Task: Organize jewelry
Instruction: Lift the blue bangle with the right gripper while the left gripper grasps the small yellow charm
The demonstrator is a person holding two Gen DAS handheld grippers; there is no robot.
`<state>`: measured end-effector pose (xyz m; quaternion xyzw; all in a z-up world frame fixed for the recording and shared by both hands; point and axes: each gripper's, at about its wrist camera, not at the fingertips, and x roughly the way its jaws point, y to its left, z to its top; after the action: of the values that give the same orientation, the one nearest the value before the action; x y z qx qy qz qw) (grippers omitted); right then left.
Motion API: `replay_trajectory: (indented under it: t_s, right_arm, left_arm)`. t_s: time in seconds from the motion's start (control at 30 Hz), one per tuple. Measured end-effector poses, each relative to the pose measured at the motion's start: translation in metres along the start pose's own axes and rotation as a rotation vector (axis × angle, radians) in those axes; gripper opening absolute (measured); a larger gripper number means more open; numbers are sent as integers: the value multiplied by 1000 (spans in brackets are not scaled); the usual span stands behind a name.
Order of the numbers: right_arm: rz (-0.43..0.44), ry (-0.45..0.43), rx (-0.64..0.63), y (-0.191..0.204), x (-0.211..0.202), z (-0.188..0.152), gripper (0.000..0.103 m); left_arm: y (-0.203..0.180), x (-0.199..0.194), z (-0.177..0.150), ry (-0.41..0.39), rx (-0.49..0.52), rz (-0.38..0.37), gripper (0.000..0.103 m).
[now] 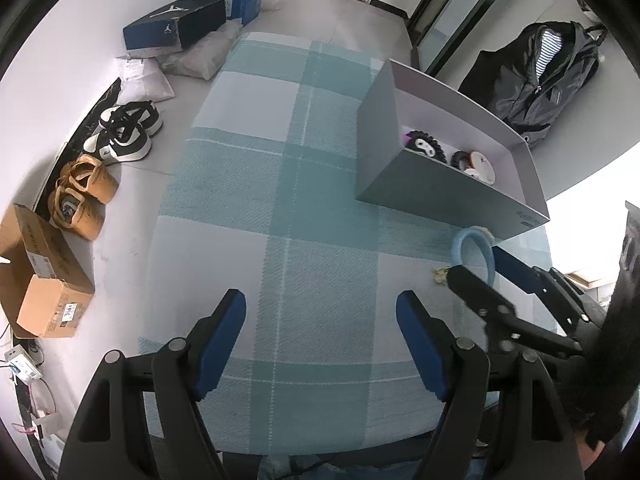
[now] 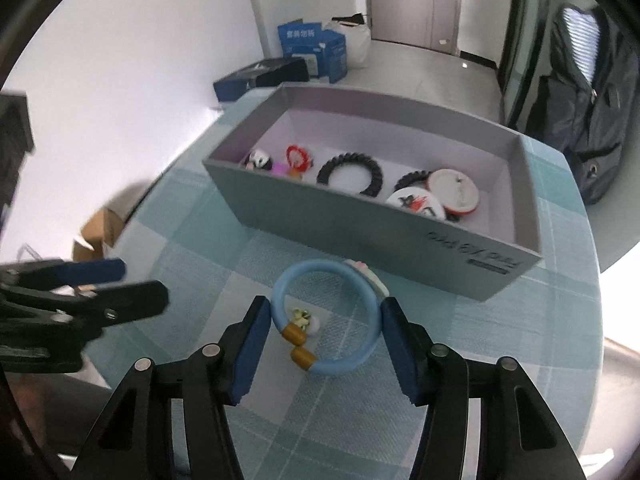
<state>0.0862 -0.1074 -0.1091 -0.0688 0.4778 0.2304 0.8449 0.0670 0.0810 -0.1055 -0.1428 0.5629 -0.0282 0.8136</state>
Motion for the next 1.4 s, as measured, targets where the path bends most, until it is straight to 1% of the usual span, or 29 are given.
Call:
replay_trajectory:
  t_s: [0.1,0.23,0.3,0.47,0.53,0.63,0.7,0.8,0.93,0.97,1.0,1.03,1.1,1.17,1.23,1.27,1.3,1.33,1.37,1.4]
  right_arm:
    - [21,-26,22,-8,-13,1,55]
    - [29,-68,42,-24,-33,-3,55]
    - [56,-89,72,-32,-43,-3,55]
    - [57,-141,107,-49,-67,-2,55]
    - [61,-157,117,-55,-74,-1,55]
    - [63,-171,129,-65,-81,-3,55]
    - [68,-175,145,-72,-85,-6,55]
    - [68,-181,166,-87,-90,-10,55]
    - [67,-180,198,-98,-93,-12,55]
    - [68,-180,207,-101,-94,-12,55]
    - [69,-181,214,-102,-94,-12,55]
    - [71,-183,219,-104,-95,-11,55]
    - [76,-184,223,-104,-95,-11,55]
    - [84,-180,222,-102,-94,-10,55]
    - [85,-179,218,-101,-92,-8,55]
    - [86,-178,217,-101,-91,-7,55]
    - [87,-179,217,-101,-92,-7,55]
    - [89,-180,218,-101,-92,-7,56]
    - [91,-182,220,-101,-93,-7,56]
    - [91,-183,222,-102,-93,-7,55]
  left_arm:
    - [-10,4,-2,13,38,-7,74]
    - [-26,9,-4,24,94,5,74]
    - [-38,10,-5,22,133,17,74]
    - [-72,13,-9,10,249,31,74]
    - [-78,14,-7,1,281,41,74]
    - [-80,19,-3,22,273,43,74]
    - [-80,26,-2,43,265,64,74]
    - [-84,32,-2,57,288,95,74]
    - [-88,37,-3,65,308,95,72]
    - [-88,37,-3,64,311,98,71]
    - [-88,36,-3,57,316,100,66]
    - [-89,36,-3,56,319,106,64]
    - [-87,33,-3,53,319,95,53]
    - [-82,31,-1,51,302,61,50]
    - [-84,32,0,46,307,53,49]
    - [-84,31,1,43,313,52,46]
    - [-83,31,4,39,319,48,37]
    - [-83,31,5,36,324,42,32]
    - [-87,30,3,34,327,44,28]
    - [-88,30,3,32,330,46,27]
